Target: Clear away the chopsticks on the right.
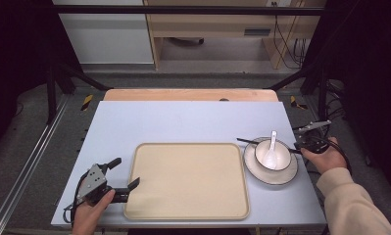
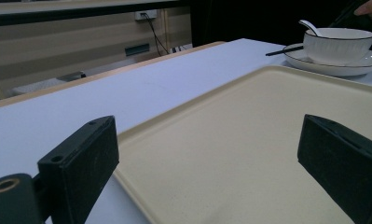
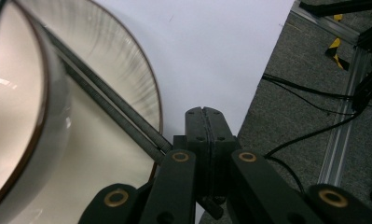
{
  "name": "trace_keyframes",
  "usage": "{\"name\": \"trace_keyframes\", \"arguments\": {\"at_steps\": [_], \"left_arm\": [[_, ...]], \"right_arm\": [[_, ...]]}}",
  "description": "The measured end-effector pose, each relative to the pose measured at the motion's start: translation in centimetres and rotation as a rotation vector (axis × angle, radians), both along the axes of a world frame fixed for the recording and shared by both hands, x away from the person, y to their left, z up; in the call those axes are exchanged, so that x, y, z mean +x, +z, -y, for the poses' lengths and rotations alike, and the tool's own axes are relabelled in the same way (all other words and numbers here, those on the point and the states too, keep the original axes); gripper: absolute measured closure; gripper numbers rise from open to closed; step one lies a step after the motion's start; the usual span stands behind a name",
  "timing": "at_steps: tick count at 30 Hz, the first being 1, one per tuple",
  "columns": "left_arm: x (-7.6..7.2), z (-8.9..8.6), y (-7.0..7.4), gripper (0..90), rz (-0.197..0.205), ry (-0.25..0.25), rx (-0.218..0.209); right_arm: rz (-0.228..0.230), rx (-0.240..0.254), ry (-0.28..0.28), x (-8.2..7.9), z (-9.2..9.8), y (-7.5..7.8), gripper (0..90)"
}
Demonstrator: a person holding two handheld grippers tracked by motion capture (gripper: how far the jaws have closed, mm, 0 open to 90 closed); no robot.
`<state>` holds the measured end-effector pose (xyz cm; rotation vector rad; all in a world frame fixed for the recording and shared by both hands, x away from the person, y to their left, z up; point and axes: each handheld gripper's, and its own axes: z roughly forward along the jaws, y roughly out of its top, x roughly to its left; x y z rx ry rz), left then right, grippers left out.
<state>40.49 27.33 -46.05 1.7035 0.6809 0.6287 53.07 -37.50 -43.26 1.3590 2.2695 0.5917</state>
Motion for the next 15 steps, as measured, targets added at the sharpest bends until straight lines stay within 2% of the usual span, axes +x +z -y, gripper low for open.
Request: {"name": "trace_keyframes", "arguments": {"at_steps": [4,9,11,15], "left_arm": [[0.0,0.1,0.0,5.0,-0.006,-0.004,0.007],[0.1,0.2,-0.1,5.1,-0.012,-0.009,0.014],[0.1,0.3,-0.1,5.1,-0.012,-0.010,0.013],[0.1,0.2,-0.2,5.2,-0.015,-0.011,0.014]], "right_arm": [[0.011,0.003,0.008,-1.2,-0.1,0.3,90.0],[-0.001,0.003,0.038,-2.4,-0.3,0.4,90.0],[-0.007,0.010,0.040,-2.6,-0.4,0.5,90.0],[-0.015,0.027,0.078,-3.7,-1.0,0.8,90.0]]}}
